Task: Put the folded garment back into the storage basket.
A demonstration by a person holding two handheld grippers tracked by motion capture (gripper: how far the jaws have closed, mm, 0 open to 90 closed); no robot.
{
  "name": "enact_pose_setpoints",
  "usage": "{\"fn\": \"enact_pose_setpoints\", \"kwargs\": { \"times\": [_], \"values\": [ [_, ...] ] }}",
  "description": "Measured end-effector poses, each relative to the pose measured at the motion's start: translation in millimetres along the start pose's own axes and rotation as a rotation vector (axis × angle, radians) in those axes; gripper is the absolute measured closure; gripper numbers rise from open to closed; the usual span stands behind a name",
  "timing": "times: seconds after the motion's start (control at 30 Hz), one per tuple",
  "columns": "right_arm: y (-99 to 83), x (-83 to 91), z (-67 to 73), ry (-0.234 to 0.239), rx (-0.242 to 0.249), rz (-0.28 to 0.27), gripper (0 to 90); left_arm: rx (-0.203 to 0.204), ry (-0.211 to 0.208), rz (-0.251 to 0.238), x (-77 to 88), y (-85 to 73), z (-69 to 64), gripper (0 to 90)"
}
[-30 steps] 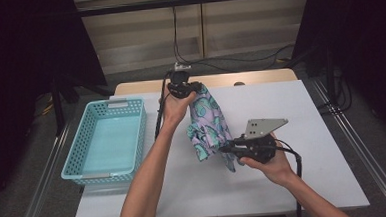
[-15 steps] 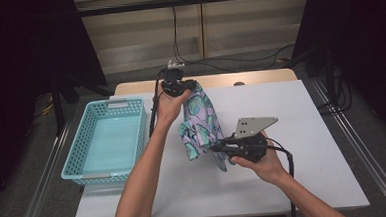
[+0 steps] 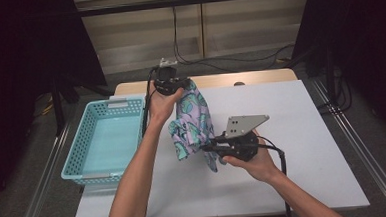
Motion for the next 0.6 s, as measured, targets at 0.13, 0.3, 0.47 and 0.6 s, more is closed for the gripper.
{"fn": "enact_pose_setpoints", "kwargs": {
  "times": [0.13, 0.3, 0.47, 0.6],
  "values": [
    [0.4, -7.0, 1.4, 0.012, 0.000, -0.002, 84.0, 0.002, 0.012, -0.006, 6.4, 0.4, 7.1, 82.1],
    [5.6, -12.5, 5.1, 0.023, 0.004, -0.009, 84.0, -0.010, 0.011, -0.009, 11.3, 2.2, 9.6, 82.1],
    [10.9, -17.4, 6.4, 0.033, 0.010, -0.019, 84.0, -0.008, 0.023, -0.010, 18.8, 5.2, 16.9, 82.1],
    [17.4, -23.5, 7.6, 0.048, 0.012, -0.032, 84.0, -0.006, 0.027, -0.009, 26.0, 8.2, 24.6, 82.1]
  ]
}}
Point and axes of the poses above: each handheld gripper's, and its own axes: x roughly backward along the jaws, y roughly out of its top, z roughly to its left, the point moved 8 cm from there along -x, roughly forward along the jaws, and after that the axes turned 5 degrees about -z, right-handed, at the moved point
